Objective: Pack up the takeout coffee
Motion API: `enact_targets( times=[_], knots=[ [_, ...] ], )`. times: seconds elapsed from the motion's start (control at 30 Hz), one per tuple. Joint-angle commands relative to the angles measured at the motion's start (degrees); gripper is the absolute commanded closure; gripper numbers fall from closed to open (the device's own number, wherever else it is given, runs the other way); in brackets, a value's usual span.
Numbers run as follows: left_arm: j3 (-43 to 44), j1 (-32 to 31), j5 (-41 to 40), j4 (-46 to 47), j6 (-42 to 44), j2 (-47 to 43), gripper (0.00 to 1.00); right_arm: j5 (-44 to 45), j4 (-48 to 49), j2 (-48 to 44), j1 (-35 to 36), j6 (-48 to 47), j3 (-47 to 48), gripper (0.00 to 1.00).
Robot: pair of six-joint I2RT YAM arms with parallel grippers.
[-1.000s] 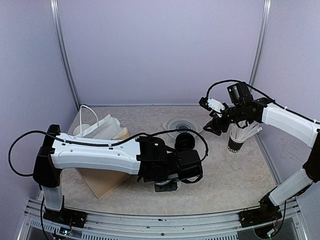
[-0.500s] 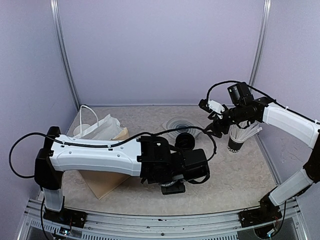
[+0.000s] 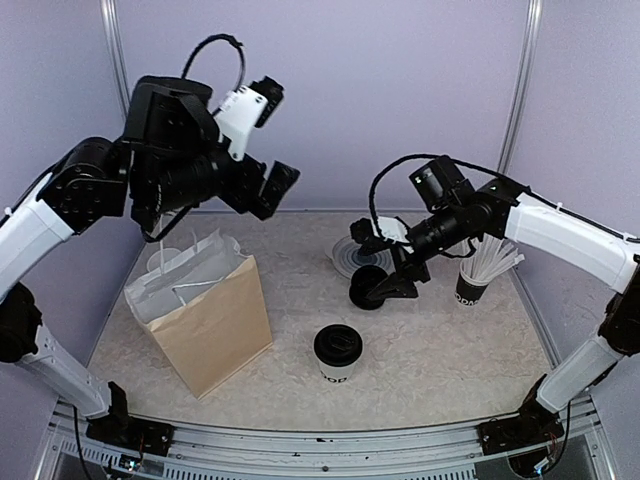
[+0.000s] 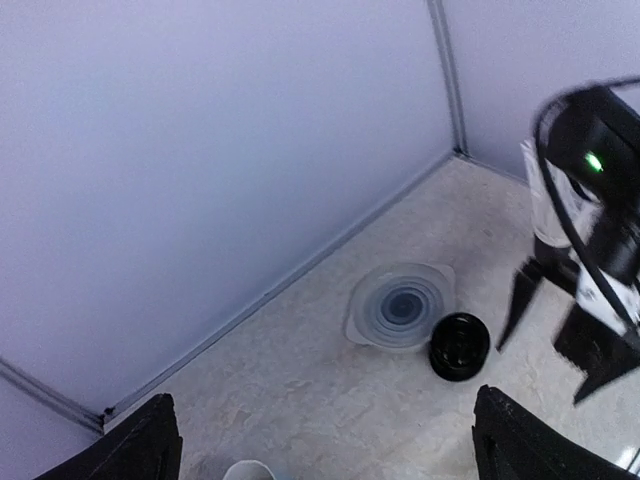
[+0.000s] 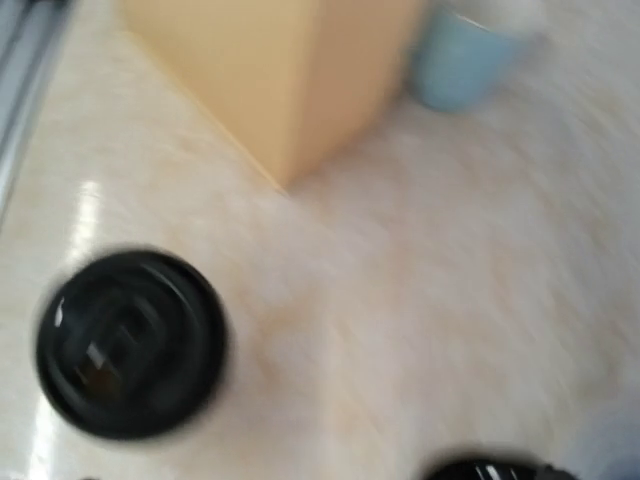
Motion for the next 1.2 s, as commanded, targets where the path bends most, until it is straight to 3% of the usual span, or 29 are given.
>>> enact_targets(
  times=[0.0,0.13,0.5,1.17],
  knots=[
    [-2.8,7.4,-1.7,5.1,-8.2,-4.0,0.02,4.1,-6.2,6.6,6.8,-3.7,4.3,0.08],
    [-6.6,13.1,2.7,5.4,-12.7,-10.0,0.04,5.8,-10.0,11.7,11.5,-4.8,7.5,0.08],
    [-15.9,18.9,5.1,5.2,-16.8,-18.6,0.07,9.1,-12.5,18.7,14.6,-6.1,10.2,0.09],
    [-19.2,23.7,7.9,2.5,-19.6,-19.8,0.07,16.6,-14.8,22.6,19.4,-6.0,11.7,0.29]
  ],
)
